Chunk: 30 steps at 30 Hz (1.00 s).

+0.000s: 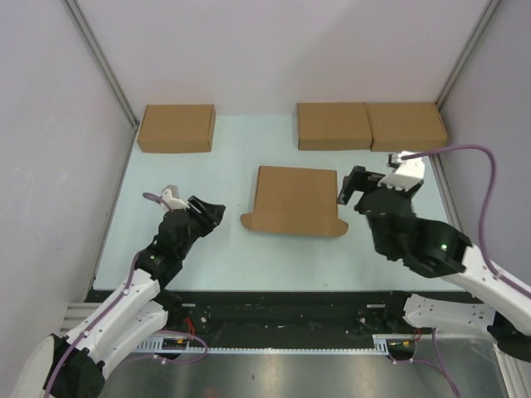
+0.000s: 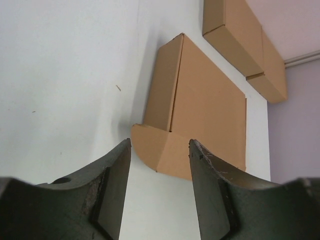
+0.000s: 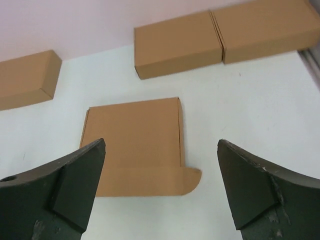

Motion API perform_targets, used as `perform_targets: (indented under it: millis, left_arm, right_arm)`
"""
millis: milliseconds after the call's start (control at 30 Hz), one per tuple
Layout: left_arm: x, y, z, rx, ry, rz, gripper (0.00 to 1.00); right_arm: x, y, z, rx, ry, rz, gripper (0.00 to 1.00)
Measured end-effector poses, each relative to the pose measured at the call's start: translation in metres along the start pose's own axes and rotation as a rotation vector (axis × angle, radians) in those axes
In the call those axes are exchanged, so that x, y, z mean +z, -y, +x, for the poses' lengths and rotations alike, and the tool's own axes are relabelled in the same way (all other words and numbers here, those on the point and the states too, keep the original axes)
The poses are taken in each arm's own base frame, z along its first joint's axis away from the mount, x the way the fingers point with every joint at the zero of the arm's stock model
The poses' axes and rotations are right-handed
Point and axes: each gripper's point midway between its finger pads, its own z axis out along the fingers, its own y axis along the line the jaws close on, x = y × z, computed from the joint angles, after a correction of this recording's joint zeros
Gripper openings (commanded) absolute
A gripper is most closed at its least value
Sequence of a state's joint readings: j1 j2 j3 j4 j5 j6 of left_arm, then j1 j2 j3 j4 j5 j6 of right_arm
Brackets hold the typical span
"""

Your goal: Fold the paper box

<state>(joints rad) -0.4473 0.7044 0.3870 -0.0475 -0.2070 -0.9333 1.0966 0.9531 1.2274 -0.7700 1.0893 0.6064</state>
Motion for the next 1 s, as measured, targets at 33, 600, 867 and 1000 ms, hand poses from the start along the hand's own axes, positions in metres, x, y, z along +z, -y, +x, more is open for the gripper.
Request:
perform_targets:
  millis: [33,600,867,1000]
  left_arm:
    - [0.0,0.002,-0.001,-0.001,0.003,0.004,0.55]
    - [-0.004,-0.021,0.019,0.005,-0.033,-0.012,0.55]
    - [0.006,-0.029,0.032,0.004,-0.07,-0.031,0.55]
    - [0.008,-0.035,0.041,0.003,-0.093,-0.039,0.54]
  right_arm:
    - [0.0,0.004,-0.009,-0.001,0.01,-0.023,1.0]
    - [-0.009,-0.056,0.15,-1.116,0.144,-0.17,0.93]
    - [-0.024,-0.065,0.2,-1.258,0.166,-0.197,0.87]
    - [-0.019,-0.06,0.239,-1.379,0.176,-0.178,0.84]
